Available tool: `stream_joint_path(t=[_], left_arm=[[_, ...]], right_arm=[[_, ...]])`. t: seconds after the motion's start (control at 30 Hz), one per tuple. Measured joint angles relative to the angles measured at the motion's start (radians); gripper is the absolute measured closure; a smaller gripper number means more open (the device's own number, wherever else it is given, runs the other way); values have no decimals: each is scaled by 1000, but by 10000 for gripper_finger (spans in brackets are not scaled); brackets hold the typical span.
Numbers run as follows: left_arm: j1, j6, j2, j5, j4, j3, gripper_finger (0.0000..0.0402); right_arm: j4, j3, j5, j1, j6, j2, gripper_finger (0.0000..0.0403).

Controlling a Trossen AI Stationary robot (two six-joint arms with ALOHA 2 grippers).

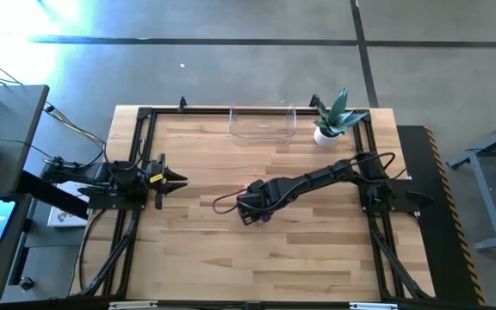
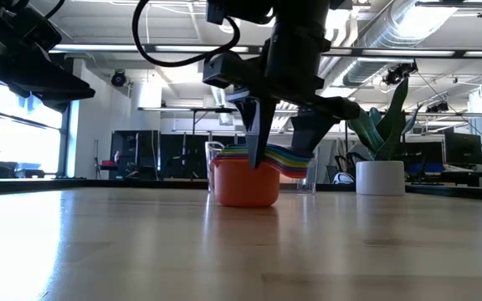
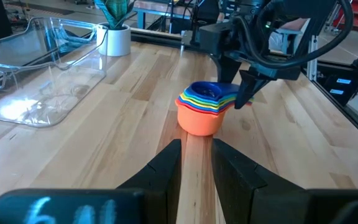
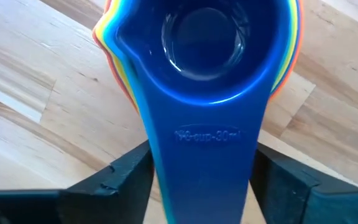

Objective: Nest measuring cups in basket
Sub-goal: Put the stacked measuring cups into the transparent bin

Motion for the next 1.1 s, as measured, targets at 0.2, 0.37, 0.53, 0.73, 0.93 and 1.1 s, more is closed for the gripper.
stream_joint_path(t=[0.2, 0.37, 0.53, 0.73, 0.93, 1.1], left_arm=[[0, 0, 0, 0, 0, 0, 323], [0, 0, 0, 0, 0, 0, 323], [0, 0, 0, 0, 0, 0, 323], [0, 0, 0, 0, 0, 0, 323], [0, 0, 0, 0, 0, 0, 323], [0, 0, 0, 0, 0, 0, 323]], right_arm=[[24, 0, -17, -1, 13, 0, 232], [31, 0, -28, -1, 13, 0, 265], [25, 0, -37, -1, 18, 0, 265], [25, 1, -60, -1, 36, 0, 265], [33, 1, -70, -1, 36, 0, 266], [36, 1, -71, -1, 36, 0, 267]])
